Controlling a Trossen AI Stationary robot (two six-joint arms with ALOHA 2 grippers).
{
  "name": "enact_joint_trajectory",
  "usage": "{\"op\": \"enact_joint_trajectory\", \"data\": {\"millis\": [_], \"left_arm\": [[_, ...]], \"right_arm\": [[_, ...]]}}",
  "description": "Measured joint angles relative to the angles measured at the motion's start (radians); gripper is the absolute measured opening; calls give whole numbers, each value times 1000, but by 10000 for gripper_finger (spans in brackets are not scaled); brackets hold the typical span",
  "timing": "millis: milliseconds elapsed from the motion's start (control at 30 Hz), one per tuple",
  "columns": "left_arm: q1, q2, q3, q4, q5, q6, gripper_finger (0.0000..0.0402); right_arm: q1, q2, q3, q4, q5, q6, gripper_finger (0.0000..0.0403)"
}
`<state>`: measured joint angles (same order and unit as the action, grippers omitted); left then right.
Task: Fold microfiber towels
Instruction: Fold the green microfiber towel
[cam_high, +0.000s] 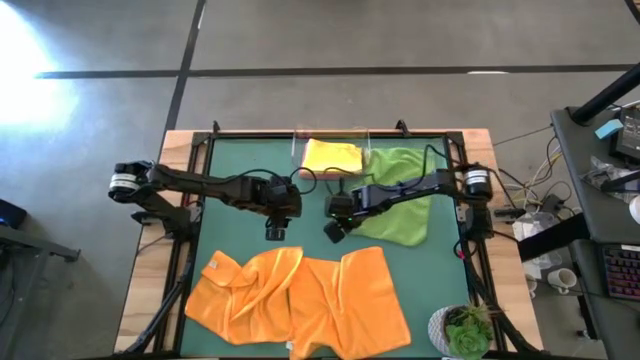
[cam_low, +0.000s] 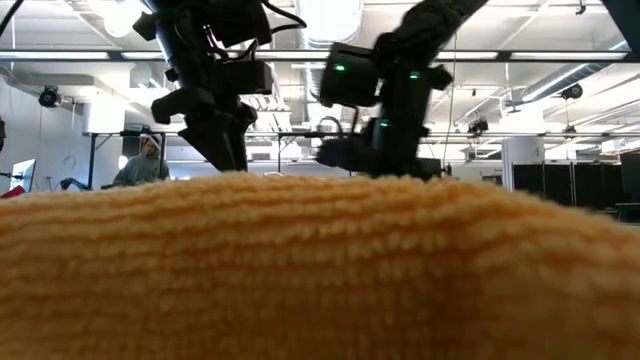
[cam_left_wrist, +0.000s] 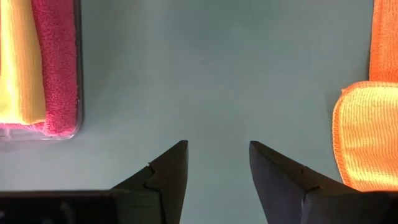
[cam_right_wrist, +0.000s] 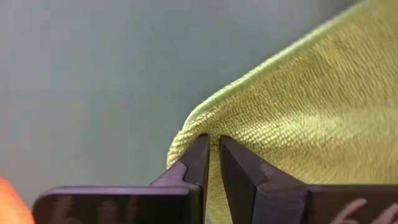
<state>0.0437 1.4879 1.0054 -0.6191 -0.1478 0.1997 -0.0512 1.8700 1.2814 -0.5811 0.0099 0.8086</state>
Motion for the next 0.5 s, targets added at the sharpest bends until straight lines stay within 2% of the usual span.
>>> {"op": "enact_joint_trajectory", "data": {"millis": [167, 333, 500], "left_arm": [[0, 0, 0, -2, -2, 0, 155], [0, 0, 0, 6, -4, 2, 155], [0, 0, 0, 107, -7, 40, 155]], "right_arm": [[4, 14, 100, -9, -15, -62, 33], [17, -50, 107, -52, -5, -62, 33], [62, -162, 97, -198, 110, -44, 33]]}}
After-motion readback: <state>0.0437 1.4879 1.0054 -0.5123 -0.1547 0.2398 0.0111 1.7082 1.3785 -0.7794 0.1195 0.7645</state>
